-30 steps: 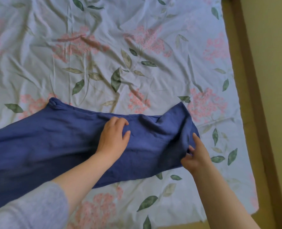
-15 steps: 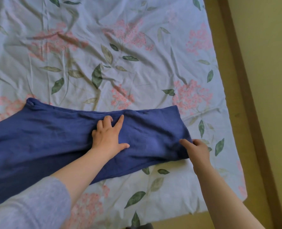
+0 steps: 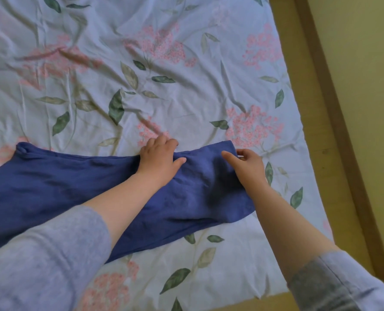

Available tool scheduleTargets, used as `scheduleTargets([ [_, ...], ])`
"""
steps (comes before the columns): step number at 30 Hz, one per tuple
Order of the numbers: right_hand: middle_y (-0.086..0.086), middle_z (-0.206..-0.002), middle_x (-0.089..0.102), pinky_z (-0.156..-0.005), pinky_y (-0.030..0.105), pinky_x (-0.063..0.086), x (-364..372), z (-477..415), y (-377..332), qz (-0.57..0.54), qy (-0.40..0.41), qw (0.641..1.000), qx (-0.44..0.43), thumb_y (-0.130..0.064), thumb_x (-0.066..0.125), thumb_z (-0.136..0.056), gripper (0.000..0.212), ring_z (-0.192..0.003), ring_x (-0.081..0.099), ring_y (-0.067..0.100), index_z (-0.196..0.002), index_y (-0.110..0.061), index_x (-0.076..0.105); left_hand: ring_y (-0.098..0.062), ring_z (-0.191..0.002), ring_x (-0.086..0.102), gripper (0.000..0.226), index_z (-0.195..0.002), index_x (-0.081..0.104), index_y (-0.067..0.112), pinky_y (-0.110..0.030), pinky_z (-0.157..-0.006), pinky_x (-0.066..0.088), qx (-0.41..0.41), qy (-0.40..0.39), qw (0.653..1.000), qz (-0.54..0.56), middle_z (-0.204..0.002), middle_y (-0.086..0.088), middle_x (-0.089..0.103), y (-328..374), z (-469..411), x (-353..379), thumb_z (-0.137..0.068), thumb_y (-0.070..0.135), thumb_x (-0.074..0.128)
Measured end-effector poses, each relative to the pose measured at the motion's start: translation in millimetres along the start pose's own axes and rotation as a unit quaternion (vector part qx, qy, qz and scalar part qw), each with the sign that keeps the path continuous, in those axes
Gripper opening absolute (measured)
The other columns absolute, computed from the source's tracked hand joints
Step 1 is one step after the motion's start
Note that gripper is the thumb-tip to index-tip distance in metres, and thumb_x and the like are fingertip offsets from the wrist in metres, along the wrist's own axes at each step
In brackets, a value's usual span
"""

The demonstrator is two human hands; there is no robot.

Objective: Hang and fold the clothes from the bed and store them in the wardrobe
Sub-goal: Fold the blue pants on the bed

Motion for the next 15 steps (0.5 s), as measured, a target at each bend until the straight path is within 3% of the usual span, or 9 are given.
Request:
scheduleTargets([
  [4,0.006,-0.081,0.063,-0.064,0.028,0.045,3,-12,-1,0.002,-0.064,0.997,0.038,-0.035,0.072,-0.085,0.029,-0.073,0.057,0.020,-0.088,-0.007,0.063,-0.026,-0.115,0.040,0.037,-0.111,0.055,0.022,-0.036,-0.095,0.033,-0.018,-0.032,0.999,-0.019,-0.124,-0.002,0.043,3,-12,2,-0.086,0.047,0.064],
  [7,0.005,-0.068,0.055,-0.060,0.028,0.040,-3,-20,-3,-0.014,-0.005,1.000,-0.002,-0.025,0.069,-0.087,0.022,-0.066,0.051,0.019,-0.077,-0.009,0.058,-0.025,-0.111,0.041,0.024,-0.098,0.058,0.021,-0.034,-0.091,0.032,-0.023,-0.021,0.999,-0.010,-0.117,-0.001,0.045,2,-14,1,-0.087,0.040,0.065],
  [10,-0.004,-0.084,0.066,-0.068,0.022,0.043,-8,-18,-1,-0.039,0.070,0.997,-0.021,-0.023,0.067,-0.089,0.004,-0.075,0.058,0.009,-0.091,-0.020,0.064,-0.028,-0.105,0.047,0.014,-0.090,0.053,0.018,-0.034,-0.083,0.031,-0.031,0.021,0.999,-0.003,-0.110,-0.005,0.050,3,-18,-1,-0.093,0.031,0.059],
  [12,-0.011,-0.088,0.065,-0.068,0.016,0.042,-7,-13,4,-0.044,0.069,0.996,-0.027,-0.025,0.066,-0.091,0.013,-0.079,0.058,0.001,-0.104,-0.025,0.062,-0.030,-0.103,0.050,0.014,-0.090,0.050,0.018,-0.034,-0.080,0.033,-0.043,0.039,0.998,0.012,-0.108,-0.006,0.053,5,-20,-2,-0.094,0.029,0.057],
  [15,-0.015,-0.091,0.063,-0.068,0.011,0.039,-13,0,13,-0.034,0.063,0.996,-0.046,-0.033,0.065,-0.092,0.028,-0.084,0.057,-0.004,-0.117,-0.027,0.055,-0.030,-0.108,0.051,0.023,-0.106,0.056,0.014,-0.038,-0.085,0.039,-0.046,0.030,0.998,0.032,-0.114,-0.008,0.056,13,-23,0,-0.094,0.033,0.057],
])
Point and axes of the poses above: each hand's wrist, its own z-axis away from the middle knuckle, its own x-axis out of the palm, y = z × x, the point moved 3 cm from there along -z, towards the middle knuckle
